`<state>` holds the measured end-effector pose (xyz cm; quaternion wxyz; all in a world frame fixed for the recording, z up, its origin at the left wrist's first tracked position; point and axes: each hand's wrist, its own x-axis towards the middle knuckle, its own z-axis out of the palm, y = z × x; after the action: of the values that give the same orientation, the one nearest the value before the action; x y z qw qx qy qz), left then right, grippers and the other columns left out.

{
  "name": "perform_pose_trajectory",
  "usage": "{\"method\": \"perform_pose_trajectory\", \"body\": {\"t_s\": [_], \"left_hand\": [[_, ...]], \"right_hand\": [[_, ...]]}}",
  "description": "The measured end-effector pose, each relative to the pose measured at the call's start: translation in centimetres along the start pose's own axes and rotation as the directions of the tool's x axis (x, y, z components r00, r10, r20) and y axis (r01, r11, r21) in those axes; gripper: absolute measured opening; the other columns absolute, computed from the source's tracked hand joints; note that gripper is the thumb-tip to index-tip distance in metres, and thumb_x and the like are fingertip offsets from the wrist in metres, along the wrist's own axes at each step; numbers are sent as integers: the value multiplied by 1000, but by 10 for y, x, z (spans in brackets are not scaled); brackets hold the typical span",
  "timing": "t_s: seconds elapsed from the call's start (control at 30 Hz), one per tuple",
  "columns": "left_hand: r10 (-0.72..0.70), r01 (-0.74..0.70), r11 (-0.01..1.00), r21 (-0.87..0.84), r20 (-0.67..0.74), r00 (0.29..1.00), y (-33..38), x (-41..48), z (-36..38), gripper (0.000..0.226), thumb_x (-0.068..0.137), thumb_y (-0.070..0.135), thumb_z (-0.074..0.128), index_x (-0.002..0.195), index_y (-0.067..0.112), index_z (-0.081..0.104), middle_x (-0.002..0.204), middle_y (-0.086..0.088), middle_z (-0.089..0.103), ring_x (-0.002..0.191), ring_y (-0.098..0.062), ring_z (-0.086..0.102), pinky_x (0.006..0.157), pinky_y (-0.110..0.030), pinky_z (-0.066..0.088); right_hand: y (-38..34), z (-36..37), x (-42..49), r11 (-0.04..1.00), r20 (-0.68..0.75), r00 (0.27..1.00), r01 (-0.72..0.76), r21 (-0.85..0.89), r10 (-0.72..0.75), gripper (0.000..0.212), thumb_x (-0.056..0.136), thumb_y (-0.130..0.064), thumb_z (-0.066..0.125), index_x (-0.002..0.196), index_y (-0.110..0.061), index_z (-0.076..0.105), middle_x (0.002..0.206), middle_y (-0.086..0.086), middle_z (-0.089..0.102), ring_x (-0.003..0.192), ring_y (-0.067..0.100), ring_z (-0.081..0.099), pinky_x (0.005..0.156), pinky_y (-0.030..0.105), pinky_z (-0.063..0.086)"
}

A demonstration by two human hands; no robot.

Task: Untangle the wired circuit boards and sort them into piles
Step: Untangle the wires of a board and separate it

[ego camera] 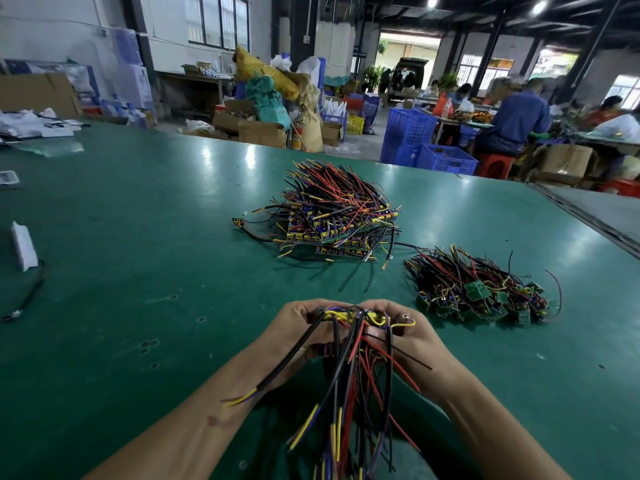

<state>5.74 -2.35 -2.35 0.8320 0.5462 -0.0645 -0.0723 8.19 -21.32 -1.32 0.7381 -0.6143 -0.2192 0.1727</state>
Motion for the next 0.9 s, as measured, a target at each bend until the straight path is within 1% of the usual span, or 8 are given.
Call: {"method": "perform_pose_trajectory", "body": {"t_s": [0.17,0.27,0.6,0.7,0.77,0.83,0.87,0.9], "left_hand": [[2,-2,1000,3,36,999,1,-1,-1,25,67,1,79,90,11,78,85,-11,75,70,-18,72,60,-26,57],[9,-9,1000,7,42,999,-1,0,-4,27,68,1,75,93,10,77,88,-12,75,73,-20,71,63,-28,57],[30,-33,998,54,54,998,-3,3,-8,27,65,9,78,90,19,79,87,-5,76,77,-16,72,68,-25,57],[37,-41,998,57,68,997,-1,1,-5,25,69,5,70,87,20,80,87,-5,76,75,-15,71,69,-25,57],[51,-49,999,-13,108,993,2,-3,0,26,64,18,82,90,18,79,90,-5,76,78,-16,71,73,-27,57],[79,-70,995,-66,130,988,6,-5,3,47,51,36,93,91,15,78,92,-6,75,81,-17,71,75,-27,57],[84,-77,995,-64,116,990,7,-6,4,48,50,35,94,91,14,78,92,-8,74,81,-18,71,75,-27,57],[82,-78,996,-50,94,992,9,-6,5,39,57,28,91,90,13,78,91,-9,74,79,-18,70,74,-27,57]], "right_hand": [[0,-1,-1,1000,19,1000,2,1,-2,27,76,-11,76,101,-7,67,91,13,68,80,23,67,74,30,56],[1,0,-1,999,22,1000,-4,34,4,26,75,-11,76,100,-9,69,90,12,68,78,22,67,73,29,56],[3,0,-1,1000,36,999,-3,28,2,38,74,-24,85,105,-11,68,97,13,70,86,26,67,81,34,55],[4,4,-1,996,50,999,10,84,-15,28,77,-15,80,103,-13,70,95,11,70,83,24,68,77,33,56],[4,9,-1,980,68,997,9,198,-23,26,77,-6,73,102,-13,71,94,12,71,79,23,69,74,34,57],[3,11,-1,964,78,996,15,266,-37,27,76,-4,71,102,-12,71,92,14,72,76,24,71,72,35,58],[3,12,0,962,75,996,17,272,-39,27,75,-4,71,102,-11,72,91,15,72,75,24,71,70,35,59],[2,12,-1,964,65,997,18,264,-37,27,75,-4,71,101,-12,72,90,14,72,74,24,71,69,34,59]]}}
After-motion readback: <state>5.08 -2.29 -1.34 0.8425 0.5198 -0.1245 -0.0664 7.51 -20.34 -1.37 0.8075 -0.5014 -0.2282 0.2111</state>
